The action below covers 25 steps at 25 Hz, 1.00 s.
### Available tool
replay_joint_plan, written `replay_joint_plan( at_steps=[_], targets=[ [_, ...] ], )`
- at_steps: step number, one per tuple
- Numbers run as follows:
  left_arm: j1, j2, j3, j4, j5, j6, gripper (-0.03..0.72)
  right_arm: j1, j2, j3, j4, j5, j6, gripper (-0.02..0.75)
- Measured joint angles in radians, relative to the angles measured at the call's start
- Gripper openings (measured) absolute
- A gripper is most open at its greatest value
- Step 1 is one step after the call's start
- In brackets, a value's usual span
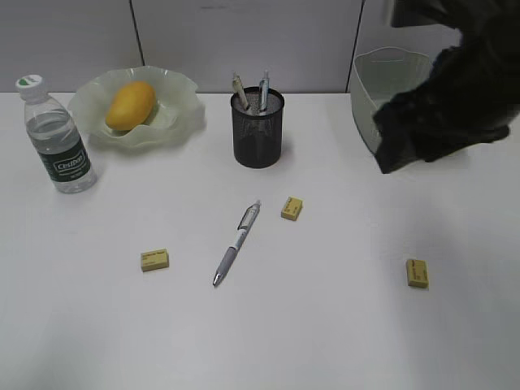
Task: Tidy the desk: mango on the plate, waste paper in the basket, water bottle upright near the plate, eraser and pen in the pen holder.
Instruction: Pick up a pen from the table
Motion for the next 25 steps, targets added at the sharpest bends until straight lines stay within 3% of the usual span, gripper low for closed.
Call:
replay_joint_plan(
  at_steps=[10,25],
  targets=[
    [0.000,0.000,0.000,0.000,0.000,0.000,0.435,0.150,0.353,-0.365,0.000,0.084,0.256,0.438],
    [0.000,0.000,0.000,0.000,0.000,0.000,0.435,0.250,0.668,-0.537,0.007,0.120,0.598,0.438]
  ],
)
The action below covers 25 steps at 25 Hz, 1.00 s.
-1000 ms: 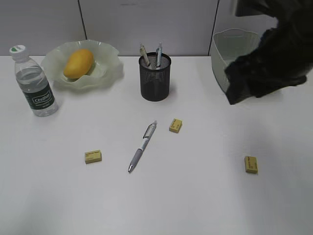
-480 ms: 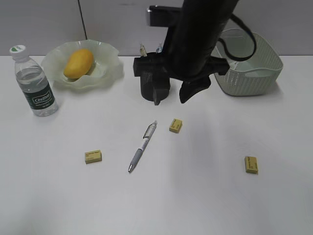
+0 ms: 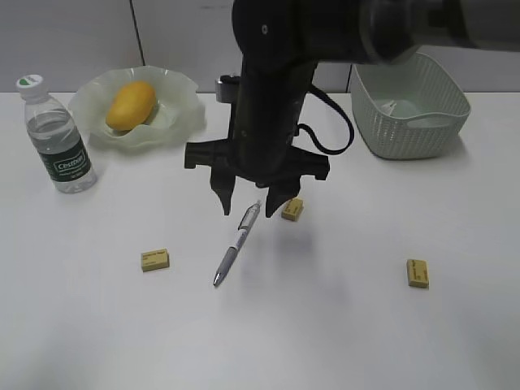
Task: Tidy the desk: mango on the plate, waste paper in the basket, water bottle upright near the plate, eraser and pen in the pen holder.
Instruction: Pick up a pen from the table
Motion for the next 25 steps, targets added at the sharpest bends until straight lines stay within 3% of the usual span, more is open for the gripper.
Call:
replay_joint_plan(
  at_steps=[8,20,25],
  targets=[
    [0.000,0.000,0.000,0.000,0.000,0.000,0.435,0.003,0.124,-0.027,0.015,-0.006,0.095,0.436],
    [0.000,0.000,0.000,0.000,0.000,0.000,0.431,0.003,0.282,-0.207,-0.004,0.045,0.146,0.402],
    [0.000,0.000,0.000,0.000,0.000,0.000,0.431,0.003,0.307,-0.208,-0.014,0.058,0.150,0.328]
  ],
)
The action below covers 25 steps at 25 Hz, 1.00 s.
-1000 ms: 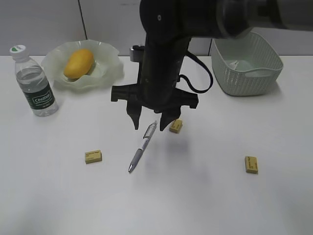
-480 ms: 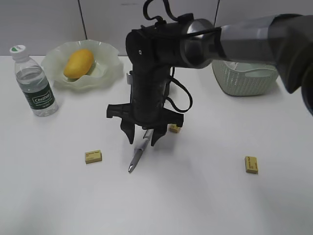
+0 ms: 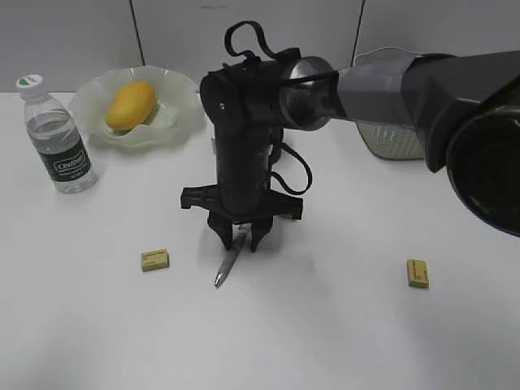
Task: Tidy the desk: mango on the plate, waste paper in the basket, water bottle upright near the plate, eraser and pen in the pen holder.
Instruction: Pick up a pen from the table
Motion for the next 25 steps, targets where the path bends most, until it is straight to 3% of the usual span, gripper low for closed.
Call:
replay_joint_plan(
  at_steps=[10,16,25],
  targets=[
    [0.000,-0.045,0.000,0.000,-0.001,0.000,0.428,0.000,0.000,-0.004,-0.044,0.002,0.004,0.118],
    [0.000,-0.093,0.000,0.000,-0.001,0.000,0.427,0.000,0.000,-0.005,-0.037,0.003,-0.041,0.118],
    [0.000,-0.100,0.000,0.000,-0.001,0.000,0.427,0.000,-0.071,-0.006,0.010,0.058,-0.261,0.118]
  ],
)
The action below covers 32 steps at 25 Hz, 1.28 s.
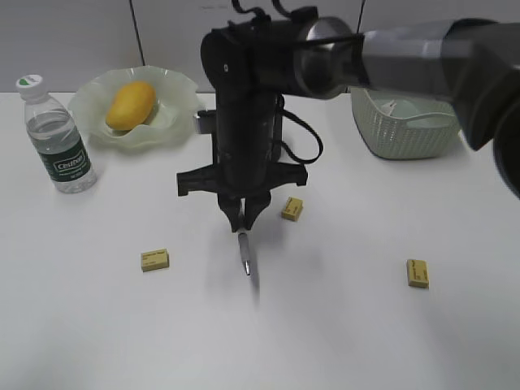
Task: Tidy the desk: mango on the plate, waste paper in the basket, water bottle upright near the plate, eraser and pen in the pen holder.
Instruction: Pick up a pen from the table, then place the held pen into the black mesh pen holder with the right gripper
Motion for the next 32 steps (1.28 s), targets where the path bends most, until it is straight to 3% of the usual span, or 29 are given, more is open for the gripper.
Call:
replay_joint_plan(
  at_steps=[5,11,18,25,32],
  targets=[
    [0.000,0.000,0.000,0.000,0.000,0.000,0.427,0.000,-0.117,0.000,-0.079,0.022,-0.066,0.118],
    [0.000,0.000,0.000,0.000,0.000,0.000,0.427,0.000,-0.262,-0.002,-0.329,-0.040,-0.076,0.118],
    [0.000,0.000,0.000,0.000,-0.001,0.000,0.427,0.000,-0.305,-0.004,-0.559,-0.246,-0.028,0.117],
    [0.000,0.000,0.000,0.000,-0.001,0.000,0.421,-0.014,-0.276,-0.004,-0.779,-0.500,0.153,0.117],
    [0.000,0.000,0.000,0.000,-0.001,0.000,0.418,-0.055,-0.180,-0.004,-0.838,-0.640,0.201,0.117]
  ],
)
